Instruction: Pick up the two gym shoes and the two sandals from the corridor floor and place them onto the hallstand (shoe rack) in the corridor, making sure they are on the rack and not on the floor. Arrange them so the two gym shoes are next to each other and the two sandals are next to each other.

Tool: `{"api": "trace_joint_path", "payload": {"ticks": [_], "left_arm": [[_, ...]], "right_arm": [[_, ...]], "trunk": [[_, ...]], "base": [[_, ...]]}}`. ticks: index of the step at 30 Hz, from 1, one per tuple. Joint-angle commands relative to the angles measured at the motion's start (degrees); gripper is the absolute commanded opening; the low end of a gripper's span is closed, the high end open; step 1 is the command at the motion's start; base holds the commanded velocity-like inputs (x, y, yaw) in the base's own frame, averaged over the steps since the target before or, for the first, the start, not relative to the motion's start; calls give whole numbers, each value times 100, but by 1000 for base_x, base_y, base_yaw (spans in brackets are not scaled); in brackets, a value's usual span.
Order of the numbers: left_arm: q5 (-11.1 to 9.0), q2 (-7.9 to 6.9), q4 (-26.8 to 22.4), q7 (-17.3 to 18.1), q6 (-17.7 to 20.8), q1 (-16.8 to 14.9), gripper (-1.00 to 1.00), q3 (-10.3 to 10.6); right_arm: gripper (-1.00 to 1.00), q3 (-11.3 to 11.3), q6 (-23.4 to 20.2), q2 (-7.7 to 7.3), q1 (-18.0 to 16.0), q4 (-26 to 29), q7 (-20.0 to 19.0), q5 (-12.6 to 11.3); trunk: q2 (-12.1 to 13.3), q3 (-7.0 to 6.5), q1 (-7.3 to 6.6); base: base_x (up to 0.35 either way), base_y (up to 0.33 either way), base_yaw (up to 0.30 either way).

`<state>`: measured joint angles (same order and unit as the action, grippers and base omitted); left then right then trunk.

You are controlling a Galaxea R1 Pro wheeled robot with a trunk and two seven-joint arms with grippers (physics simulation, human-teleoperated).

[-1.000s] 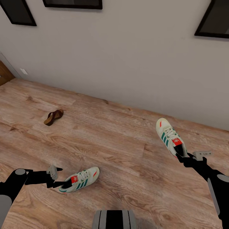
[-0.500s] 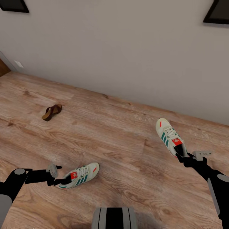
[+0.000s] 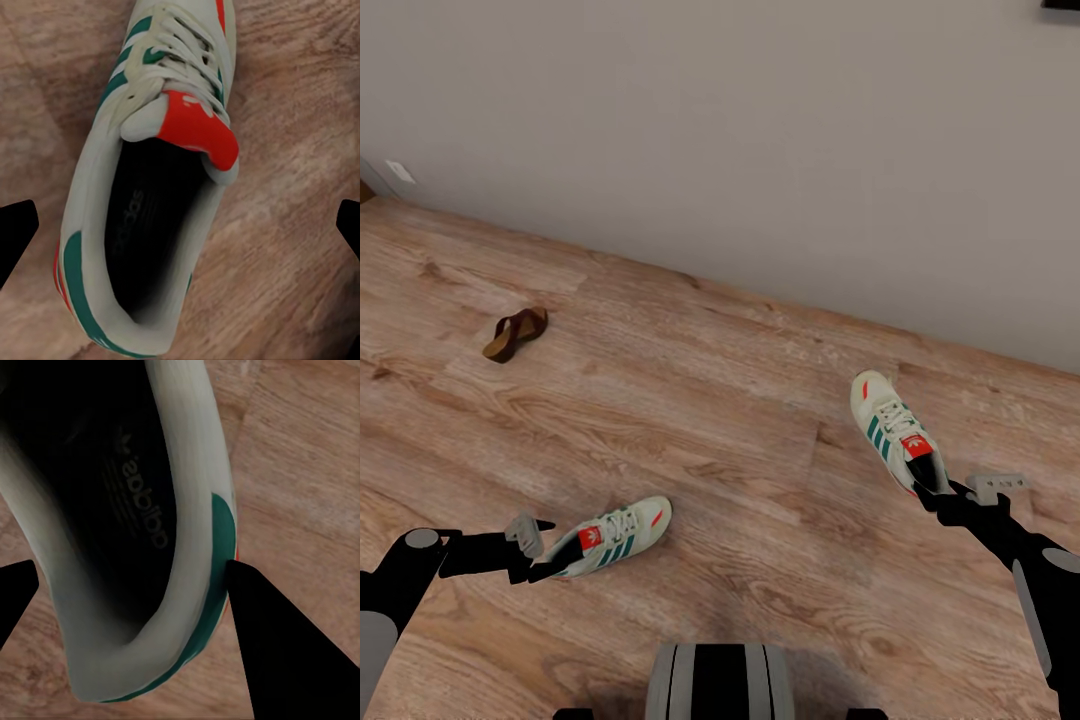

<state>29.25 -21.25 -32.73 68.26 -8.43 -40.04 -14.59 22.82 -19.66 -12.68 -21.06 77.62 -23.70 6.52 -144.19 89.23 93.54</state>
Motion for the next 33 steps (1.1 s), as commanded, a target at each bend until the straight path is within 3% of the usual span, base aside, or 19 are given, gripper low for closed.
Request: {"api": "trace_joint_path", "payload": {"ticks": [1,6,9,17,29,33], "left_arm": [[61,6,-10,21,-58,-4,100,-37],[97,6,-40,-2,-56,-4,100,-2],[157,6,-67,-187,-54,-4,100,38],[631,6,-92,-496,-63,1,100,135],[672,15,-360,-514,-71,5,100,123],[670,15,-371,-515,-71,5,100,123]], "right_arm": [[-100,11,-21,2,-4,8,-47,51],[-100,11,-21,2,-4,8,-47,51],[-100,11,-21,2,-4,8,-47,51],[-100,11,-21,2,-4,8,-47,51],[-100,24,-21,2,-4,8,-47,51],[-100,28,-21,2,-4,8,-47,51]], "trunk": [[-1,12,-1],[-1,56,-1],[-1,82,-1],[-1,117,-1],[-1,119,-1],[-7,207,9]], "base": [[0,0,0],[0,0,0],[0,0,0],[0,0,0],[0,0,0],[0,0,0]]}}
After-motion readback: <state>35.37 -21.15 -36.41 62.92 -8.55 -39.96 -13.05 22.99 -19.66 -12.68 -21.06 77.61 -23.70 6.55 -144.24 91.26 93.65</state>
